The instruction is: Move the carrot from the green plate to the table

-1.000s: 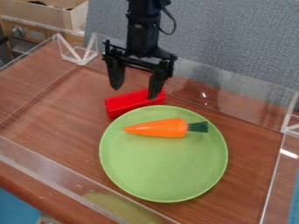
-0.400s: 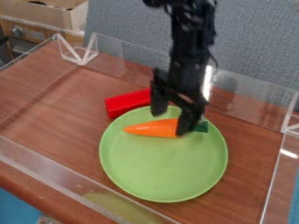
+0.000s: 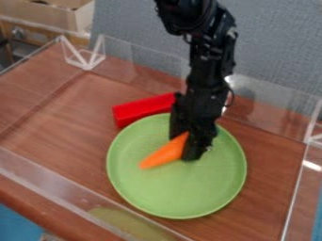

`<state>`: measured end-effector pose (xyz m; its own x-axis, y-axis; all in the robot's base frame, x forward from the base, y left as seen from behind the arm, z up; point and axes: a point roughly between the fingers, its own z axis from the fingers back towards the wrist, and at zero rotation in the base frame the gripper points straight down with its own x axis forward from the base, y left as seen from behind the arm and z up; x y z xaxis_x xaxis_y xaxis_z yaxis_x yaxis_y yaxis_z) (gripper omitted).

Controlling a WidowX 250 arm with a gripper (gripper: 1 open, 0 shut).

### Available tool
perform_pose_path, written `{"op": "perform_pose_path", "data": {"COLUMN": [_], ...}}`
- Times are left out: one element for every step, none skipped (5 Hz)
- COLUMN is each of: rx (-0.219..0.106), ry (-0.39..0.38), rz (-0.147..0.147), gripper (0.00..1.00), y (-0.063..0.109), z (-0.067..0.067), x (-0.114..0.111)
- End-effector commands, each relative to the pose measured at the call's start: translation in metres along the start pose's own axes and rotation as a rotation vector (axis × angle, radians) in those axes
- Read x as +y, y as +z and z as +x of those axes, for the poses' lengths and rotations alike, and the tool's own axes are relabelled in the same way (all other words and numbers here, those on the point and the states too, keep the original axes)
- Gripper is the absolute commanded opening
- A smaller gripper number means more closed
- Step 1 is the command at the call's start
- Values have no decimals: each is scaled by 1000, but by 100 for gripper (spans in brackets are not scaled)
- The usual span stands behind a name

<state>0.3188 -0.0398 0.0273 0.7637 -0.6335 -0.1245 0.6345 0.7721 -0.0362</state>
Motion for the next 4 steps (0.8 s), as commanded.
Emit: {"op": "perform_pose_path", "data": {"rx": [-29, -29, -31, -35], "ry": [-16, -24, 28, 78], "rz": [19, 20, 14, 13], "gripper": [0, 0, 0, 0], "y": [15, 20, 25, 32], "z": [-1, -4, 0, 4], "x": [3, 3, 2, 2]}}
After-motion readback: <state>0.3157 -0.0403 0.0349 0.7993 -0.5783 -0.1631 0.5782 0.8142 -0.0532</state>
